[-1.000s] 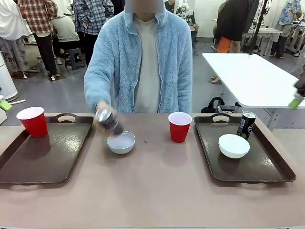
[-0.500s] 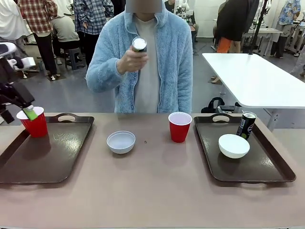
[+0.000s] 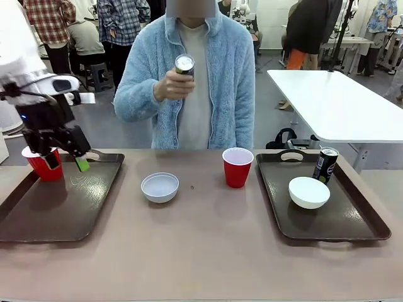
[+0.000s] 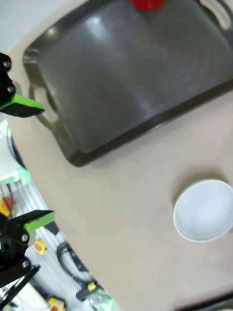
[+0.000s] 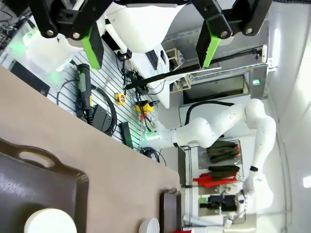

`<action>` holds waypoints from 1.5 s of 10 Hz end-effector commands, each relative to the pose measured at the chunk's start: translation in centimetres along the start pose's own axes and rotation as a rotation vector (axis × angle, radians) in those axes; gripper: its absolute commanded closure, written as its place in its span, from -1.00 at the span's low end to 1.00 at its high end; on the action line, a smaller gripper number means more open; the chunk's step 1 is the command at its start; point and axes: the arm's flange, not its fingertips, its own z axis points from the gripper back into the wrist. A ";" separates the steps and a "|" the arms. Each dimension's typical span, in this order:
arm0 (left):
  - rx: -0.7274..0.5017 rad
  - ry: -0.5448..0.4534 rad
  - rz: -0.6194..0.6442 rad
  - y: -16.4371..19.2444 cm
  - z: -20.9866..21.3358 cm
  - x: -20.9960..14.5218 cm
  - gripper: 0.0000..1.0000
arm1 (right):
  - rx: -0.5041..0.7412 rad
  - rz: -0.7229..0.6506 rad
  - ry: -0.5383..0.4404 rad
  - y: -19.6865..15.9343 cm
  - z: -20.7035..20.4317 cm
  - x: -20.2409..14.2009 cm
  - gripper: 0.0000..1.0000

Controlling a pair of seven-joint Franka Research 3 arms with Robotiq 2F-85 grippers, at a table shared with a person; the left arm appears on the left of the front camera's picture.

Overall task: Prepare tableware on both trays.
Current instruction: Pick up a Picnic Bowl from the table and place it on a Handle tray.

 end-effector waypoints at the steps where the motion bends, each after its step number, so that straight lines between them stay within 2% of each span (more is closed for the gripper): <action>1: 0.084 -0.014 -0.055 -0.5 -1.6 0.8 -1.00 | 0.010 0.027 -0.021 0.8 0.6 -1.0 -1.00; 3: 0.084 -0.035 -0.073 0.2 -1.2 -2.1 -1.00 | 0.010 0.027 -0.021 0.8 0.6 -1.0 -1.00; 5: 0.079 0.016 -0.156 0.7 0.7 -11.5 -1.00 | 0.010 0.027 -0.021 0.8 0.6 -1.0 -1.00; 6: 0.054 0.024 -0.174 0.6 0.9 -13.8 -1.00 | 0.010 0.027 -0.021 0.8 0.6 -1.0 -1.00; 9: 0.010 -0.064 -0.103 1.1 1.4 -14.0 -1.00 | 0.010 0.027 -0.021 0.8 0.6 -1.0 -1.00; 10: 0.025 0.008 -0.141 0.8 1.4 -14.5 -1.00 | 0.010 0.027 -0.021 0.8 0.6 -1.0 -1.00; 15: 0.016 -0.001 -0.136 0.9 1.6 -14.5 -1.00 | 0.010 0.027 -0.021 0.8 0.6 -1.0 -1.00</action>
